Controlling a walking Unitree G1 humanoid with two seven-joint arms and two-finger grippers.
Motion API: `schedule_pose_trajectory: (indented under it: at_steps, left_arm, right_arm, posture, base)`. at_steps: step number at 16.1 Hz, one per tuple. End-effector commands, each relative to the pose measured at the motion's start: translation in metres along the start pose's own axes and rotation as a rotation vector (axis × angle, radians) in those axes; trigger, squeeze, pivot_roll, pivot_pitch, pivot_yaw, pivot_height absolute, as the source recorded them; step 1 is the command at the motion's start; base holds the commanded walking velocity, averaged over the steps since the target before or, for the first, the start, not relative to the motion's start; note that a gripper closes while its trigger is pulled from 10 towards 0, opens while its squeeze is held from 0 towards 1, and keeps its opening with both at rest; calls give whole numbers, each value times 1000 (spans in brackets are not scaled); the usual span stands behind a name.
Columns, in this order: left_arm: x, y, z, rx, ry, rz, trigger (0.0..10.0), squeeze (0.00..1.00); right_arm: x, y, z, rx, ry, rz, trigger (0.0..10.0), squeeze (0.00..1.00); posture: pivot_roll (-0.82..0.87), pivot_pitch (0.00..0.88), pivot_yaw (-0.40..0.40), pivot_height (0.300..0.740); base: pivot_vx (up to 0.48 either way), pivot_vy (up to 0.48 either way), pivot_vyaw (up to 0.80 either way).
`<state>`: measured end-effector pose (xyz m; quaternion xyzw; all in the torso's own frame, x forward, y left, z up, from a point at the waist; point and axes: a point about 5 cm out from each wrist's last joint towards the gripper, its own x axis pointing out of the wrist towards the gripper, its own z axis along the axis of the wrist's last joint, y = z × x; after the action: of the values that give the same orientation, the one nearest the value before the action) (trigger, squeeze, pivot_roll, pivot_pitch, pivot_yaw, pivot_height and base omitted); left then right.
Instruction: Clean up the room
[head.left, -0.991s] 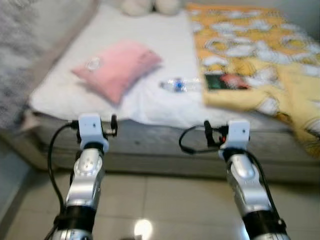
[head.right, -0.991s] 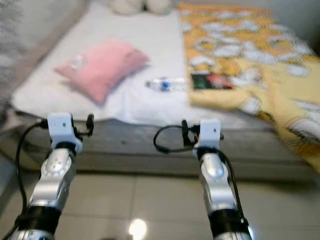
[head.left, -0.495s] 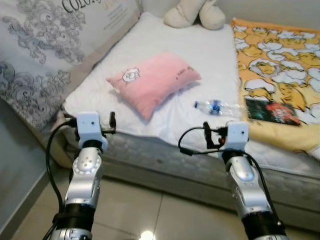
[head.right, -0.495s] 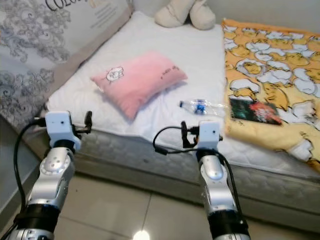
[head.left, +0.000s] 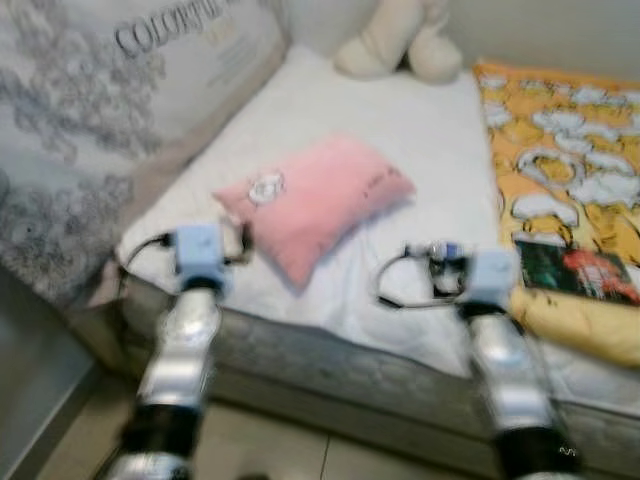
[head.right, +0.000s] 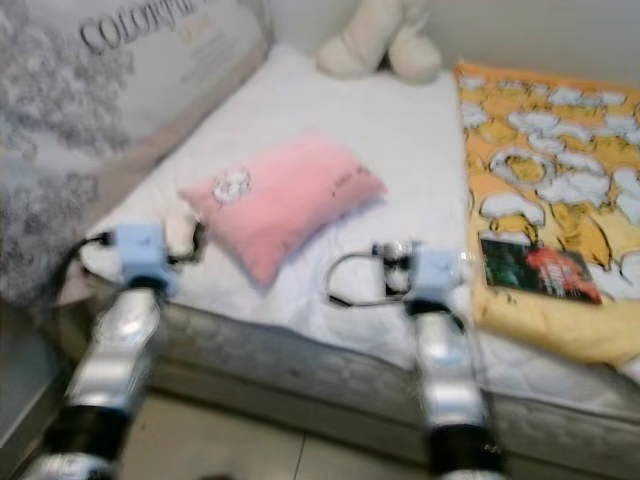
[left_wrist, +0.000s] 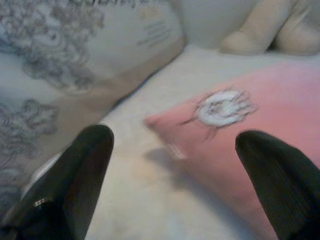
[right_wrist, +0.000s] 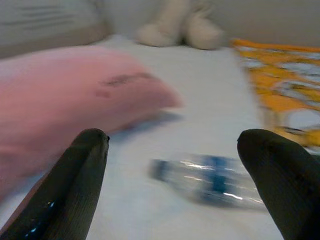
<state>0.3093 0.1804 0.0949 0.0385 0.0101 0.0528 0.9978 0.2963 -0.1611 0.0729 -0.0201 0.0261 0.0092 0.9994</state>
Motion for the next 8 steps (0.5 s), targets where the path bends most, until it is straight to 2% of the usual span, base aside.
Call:
schedule_pose_trajectory:
  at_steps: [1, 3, 8]
  left_arm:
    - [2, -12, 5, -8, -23, -38, 10000, 0]
    - [2, -14, 6, -37, -25, -59, 10000, 0]
    - [3, -13, 9, -49, -30, -58, 10000, 0]
  right_arm:
    - [-1, -14, 0, -13, 3, -40, 10000, 0]
    - [-1, -13, -1, 4, 11, -33, 10000, 0]
    - [-1, -12, -1, -2, 14, -32, 10000, 0]
  posture:
    - [17, 0, 6, 740]
    - [17, 0, 6, 740]
    - [17, 0, 7, 740]
  base:
    - [0, 0, 0]
    - [0, 0, -747]
    - [0, 478, -689]
